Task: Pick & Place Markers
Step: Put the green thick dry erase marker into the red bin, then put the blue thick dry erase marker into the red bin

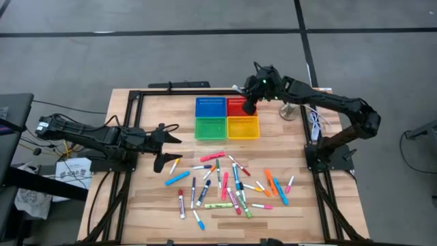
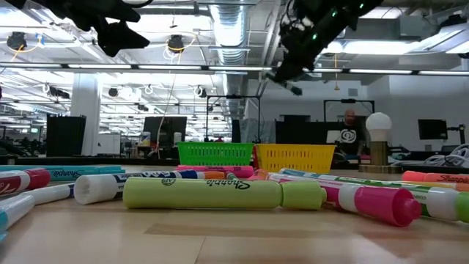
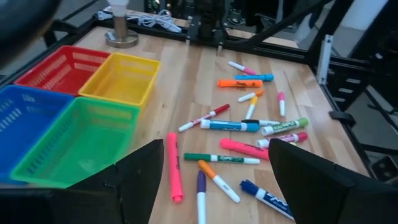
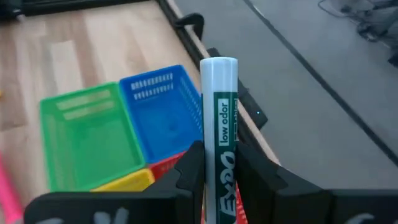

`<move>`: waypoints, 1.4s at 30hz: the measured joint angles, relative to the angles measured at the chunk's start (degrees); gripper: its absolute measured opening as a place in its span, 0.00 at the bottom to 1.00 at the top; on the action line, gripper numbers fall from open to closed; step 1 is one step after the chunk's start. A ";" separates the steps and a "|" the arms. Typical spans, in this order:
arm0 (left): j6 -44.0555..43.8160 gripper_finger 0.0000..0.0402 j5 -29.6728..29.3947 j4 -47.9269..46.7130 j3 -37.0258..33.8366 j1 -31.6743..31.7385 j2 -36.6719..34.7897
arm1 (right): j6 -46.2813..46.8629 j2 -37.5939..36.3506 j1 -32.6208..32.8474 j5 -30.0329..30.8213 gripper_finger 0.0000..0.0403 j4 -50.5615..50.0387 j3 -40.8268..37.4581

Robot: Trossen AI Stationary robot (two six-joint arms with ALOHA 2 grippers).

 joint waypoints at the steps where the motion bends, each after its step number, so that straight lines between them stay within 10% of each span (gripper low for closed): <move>1: 0.00 0.72 -0.58 0.02 0.00 -0.02 0.00 | 0.30 0.80 -0.88 -0.71 0.16 -0.25 -0.08; 18: -0.02 0.72 -1.10 0.75 0.02 0.02 -0.02 | 0.79 17.94 -2.06 -2.27 0.16 -0.23 1.74; 42: -1.30 0.72 -1.54 1.53 0.02 0.02 -0.02 | -1.07 18.78 -1.38 -0.47 0.36 -2.40 2.56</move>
